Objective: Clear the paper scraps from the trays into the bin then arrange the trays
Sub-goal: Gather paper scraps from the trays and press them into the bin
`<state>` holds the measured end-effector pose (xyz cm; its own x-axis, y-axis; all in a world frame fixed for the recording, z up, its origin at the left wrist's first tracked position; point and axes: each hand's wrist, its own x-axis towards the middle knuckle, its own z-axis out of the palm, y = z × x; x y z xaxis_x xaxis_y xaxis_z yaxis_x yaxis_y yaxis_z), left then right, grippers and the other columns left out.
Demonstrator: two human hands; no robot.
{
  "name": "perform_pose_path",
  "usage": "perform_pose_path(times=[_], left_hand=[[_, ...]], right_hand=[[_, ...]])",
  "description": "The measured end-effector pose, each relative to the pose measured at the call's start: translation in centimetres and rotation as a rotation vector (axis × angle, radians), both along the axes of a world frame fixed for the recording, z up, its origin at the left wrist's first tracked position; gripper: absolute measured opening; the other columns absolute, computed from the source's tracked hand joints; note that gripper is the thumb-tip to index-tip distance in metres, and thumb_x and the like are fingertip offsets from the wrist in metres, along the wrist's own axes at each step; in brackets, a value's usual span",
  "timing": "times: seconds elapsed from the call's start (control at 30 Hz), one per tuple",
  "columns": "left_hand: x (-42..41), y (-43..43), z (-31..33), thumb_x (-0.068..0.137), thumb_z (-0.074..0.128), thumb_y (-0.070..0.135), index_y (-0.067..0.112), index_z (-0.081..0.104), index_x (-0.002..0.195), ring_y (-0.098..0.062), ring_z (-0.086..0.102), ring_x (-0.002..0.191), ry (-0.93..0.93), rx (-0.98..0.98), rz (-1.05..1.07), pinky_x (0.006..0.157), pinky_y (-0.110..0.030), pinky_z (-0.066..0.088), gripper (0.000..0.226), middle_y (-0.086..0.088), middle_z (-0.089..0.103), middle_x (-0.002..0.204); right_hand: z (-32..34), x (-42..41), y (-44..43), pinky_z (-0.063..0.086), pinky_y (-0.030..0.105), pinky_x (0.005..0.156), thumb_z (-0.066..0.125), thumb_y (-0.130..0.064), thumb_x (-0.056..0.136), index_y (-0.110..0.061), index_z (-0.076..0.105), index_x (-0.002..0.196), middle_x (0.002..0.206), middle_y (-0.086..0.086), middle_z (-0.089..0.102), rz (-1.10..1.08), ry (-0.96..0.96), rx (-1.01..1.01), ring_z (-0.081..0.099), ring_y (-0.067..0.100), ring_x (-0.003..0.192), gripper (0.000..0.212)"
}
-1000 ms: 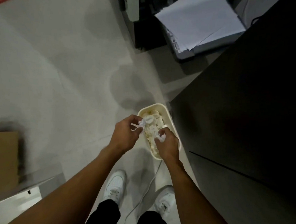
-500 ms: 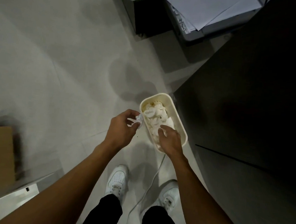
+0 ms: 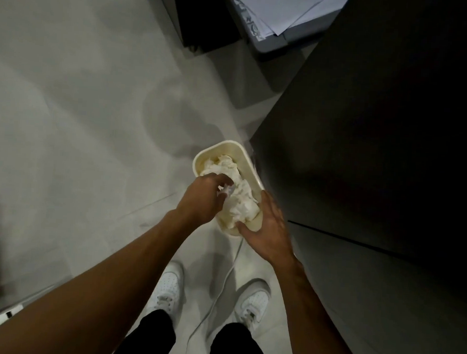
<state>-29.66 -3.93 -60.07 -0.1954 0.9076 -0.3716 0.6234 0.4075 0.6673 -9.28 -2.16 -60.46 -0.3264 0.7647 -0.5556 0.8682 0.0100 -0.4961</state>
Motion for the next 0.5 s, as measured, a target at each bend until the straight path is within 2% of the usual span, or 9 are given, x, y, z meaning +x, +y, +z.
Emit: perform_pose_path(times=[0.1,0.23,0.3,0.4,0.5], left_hand=[[1.5,0.7,-2.4,0.095,0.064,0.02,0.027,0.07,0.124,-0.026,0.067,0.106,0.161,-0.091,-0.253,0.091,-0.038,0.057,0.031,-0.004,0.07,0.124],[3.0,1.2,-4.7,0.098,0.058,0.03,0.035,0.06,0.135,-0.03,0.06,0.118,0.367,-0.292,-0.506,0.106,-0.04,0.047,0.037,-0.003,0.065,0.134],[3.3,1.4,-5.1,0.097,0.061,0.034,0.03,0.054,0.143,-0.031,0.059,0.123,0.419,-0.341,-0.542,0.107,-0.039,0.046,0.046,-0.007,0.061,0.138],[3.3,1.3,-4.4,0.097,0.063,0.034,0.026,0.043,0.152,-0.031,0.057,0.128,0.399,-0.36,-0.515,0.107,-0.04,0.046,0.06,-0.009,0.056,0.144],[2.5,1.0,-1.7,0.095,0.064,0.031,0.023,0.041,0.154,-0.032,0.059,0.125,0.351,-0.283,-0.44,0.105,-0.043,0.049,0.064,-0.01,0.058,0.144]], right_hand=[[-0.4,0.6,-0.1,0.018,0.033,0.122,0.072,-0.059,0.086,-0.032,0.009,0.164,0.171,-0.01,0.011,0.023,0.017,0.001,0.014,0.015,0.157,0.103],[-0.5,1.0,0.0,0.021,0.037,0.124,0.075,-0.054,0.086,-0.033,0.009,0.164,0.172,-0.012,0.008,0.032,0.039,-0.023,0.012,0.013,0.158,0.104],[-0.6,1.2,0.1,0.022,0.037,0.124,0.076,-0.053,0.085,-0.033,0.009,0.164,0.172,-0.013,0.008,0.029,0.047,-0.028,0.012,0.012,0.158,0.105],[-0.2,1.3,0.2,0.022,0.038,0.125,0.076,-0.051,0.086,-0.033,0.011,0.163,0.172,-0.012,0.009,0.027,0.044,-0.06,0.012,0.013,0.158,0.103],[1.6,0.9,0.3,0.03,0.04,0.123,0.076,-0.052,0.085,-0.033,0.018,0.162,0.168,-0.006,0.026,-0.015,0.047,-0.078,0.026,0.018,0.154,0.098]])
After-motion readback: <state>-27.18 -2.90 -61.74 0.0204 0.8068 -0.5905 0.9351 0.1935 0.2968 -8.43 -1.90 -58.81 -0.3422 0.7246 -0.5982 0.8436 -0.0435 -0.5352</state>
